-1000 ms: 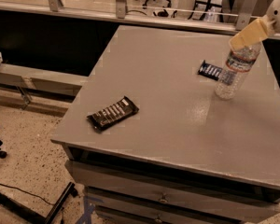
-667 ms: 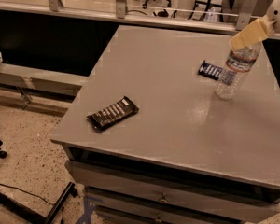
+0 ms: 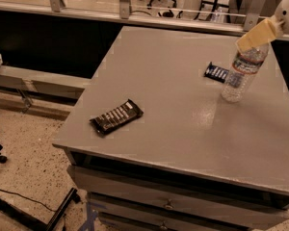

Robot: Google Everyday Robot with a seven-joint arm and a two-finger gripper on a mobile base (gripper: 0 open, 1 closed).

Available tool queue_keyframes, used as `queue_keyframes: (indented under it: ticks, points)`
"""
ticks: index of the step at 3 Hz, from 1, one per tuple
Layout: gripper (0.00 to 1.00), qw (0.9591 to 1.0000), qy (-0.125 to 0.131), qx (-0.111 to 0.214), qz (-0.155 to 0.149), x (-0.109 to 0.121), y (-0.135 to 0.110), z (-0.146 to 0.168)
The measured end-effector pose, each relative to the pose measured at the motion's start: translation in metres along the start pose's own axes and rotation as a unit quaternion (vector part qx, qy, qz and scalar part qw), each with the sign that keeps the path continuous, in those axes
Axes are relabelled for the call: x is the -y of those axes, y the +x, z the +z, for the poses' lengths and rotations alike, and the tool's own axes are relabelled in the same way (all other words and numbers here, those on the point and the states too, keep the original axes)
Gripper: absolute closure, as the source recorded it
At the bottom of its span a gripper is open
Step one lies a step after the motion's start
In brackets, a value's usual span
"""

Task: Move water bottle near rxbar blueberry

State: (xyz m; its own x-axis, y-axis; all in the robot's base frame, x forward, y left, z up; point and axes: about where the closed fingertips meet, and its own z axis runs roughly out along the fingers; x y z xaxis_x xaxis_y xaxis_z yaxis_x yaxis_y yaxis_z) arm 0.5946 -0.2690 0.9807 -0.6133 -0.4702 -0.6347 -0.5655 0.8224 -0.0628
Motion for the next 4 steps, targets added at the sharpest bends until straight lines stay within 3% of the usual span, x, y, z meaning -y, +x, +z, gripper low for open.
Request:
queue_keyframes:
  ticks: [2,3,4]
  points:
    - [0.12,1.0,0.0,0.002,-0.001,-0.0017,-0.001,-0.0008]
    - [0.0,1.0,-0.001,0.003,-0.002,-0.0029,-0.0022,-0.001]
    - [0.0,1.0,-0.001,0.006,-0.003,-0.003,-0.003,-0.0025]
